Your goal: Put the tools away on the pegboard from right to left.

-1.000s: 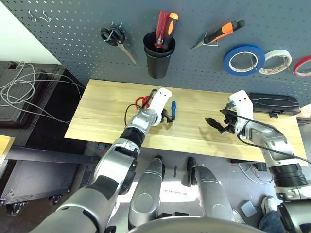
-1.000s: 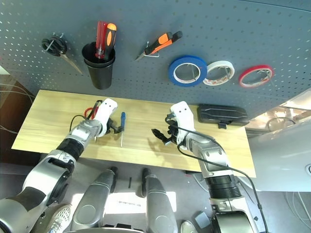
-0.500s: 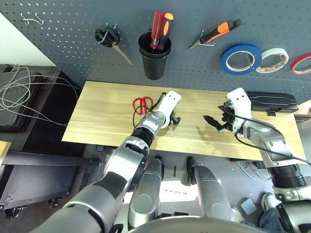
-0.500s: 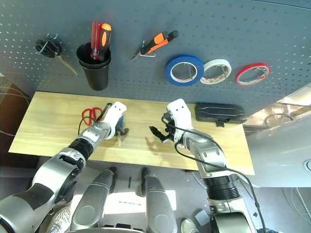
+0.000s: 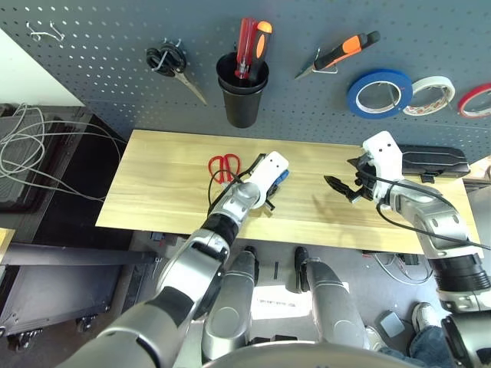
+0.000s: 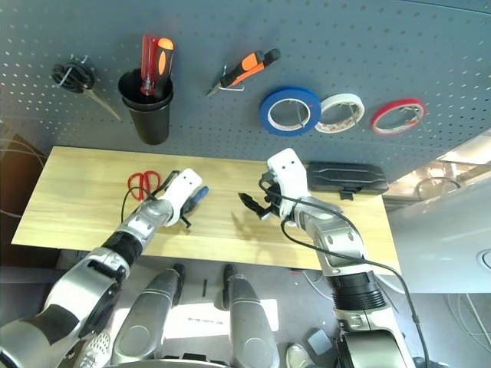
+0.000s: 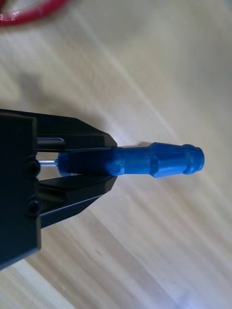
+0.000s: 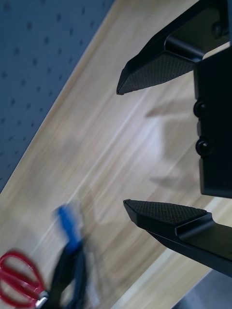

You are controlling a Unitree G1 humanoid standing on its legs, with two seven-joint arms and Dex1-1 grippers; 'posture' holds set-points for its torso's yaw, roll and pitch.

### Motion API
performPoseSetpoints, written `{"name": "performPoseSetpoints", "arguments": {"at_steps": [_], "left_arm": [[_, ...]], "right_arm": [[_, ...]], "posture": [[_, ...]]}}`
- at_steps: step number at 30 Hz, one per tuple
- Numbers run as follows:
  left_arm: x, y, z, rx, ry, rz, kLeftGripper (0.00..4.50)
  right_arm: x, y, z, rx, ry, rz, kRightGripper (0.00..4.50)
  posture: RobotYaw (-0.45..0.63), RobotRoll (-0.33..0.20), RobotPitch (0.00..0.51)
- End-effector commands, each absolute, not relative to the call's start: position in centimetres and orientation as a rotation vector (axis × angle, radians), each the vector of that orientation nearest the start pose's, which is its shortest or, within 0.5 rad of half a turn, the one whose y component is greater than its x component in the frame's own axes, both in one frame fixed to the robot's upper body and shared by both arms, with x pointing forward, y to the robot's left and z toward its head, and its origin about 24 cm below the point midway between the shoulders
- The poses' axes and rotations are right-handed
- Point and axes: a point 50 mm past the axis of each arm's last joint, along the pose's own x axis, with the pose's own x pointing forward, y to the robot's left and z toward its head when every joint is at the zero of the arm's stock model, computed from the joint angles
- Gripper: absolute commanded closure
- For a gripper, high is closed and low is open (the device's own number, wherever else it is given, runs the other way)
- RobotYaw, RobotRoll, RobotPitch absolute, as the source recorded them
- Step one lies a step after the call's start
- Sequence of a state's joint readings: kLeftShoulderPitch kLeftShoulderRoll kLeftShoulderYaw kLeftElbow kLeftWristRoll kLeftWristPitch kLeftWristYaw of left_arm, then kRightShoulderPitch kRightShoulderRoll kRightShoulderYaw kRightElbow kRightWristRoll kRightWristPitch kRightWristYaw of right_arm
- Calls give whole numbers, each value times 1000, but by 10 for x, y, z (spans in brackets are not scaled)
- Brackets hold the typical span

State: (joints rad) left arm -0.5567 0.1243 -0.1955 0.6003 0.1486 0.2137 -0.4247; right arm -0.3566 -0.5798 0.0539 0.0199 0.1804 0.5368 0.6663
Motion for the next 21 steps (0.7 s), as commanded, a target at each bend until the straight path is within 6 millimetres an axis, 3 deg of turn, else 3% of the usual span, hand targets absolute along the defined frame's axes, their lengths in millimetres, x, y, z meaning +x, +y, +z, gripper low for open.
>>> {"name": "performPoseSetpoints", "arguments": {"at_steps": [1,4,8,11,18,21], "left_arm": [[327,102,65,284,167,-626,3967],[315,105,91,203,9,-618,3967],[292,92,139,78,-285,-776,3967],[285,91,160,94,-372,-810,3967],[272,76,210,-77,-487,-903,3967],[272,75,245,-146,-601,-854,3967]], "right_arm": [[303,-217,106,-331,333,654,0],[305,-223,104,-360,321,687,0],[304,-217,101,-374,284,768,0],[304,-208,103,-370,256,826,0],[307,-180,118,-365,160,949,0],[309,-160,133,-346,68,1011,0]], "posture": [[91,0,315],[104,0,314],[120,0,313],[130,0,315],[143,0,313],[150,0,309]]}}
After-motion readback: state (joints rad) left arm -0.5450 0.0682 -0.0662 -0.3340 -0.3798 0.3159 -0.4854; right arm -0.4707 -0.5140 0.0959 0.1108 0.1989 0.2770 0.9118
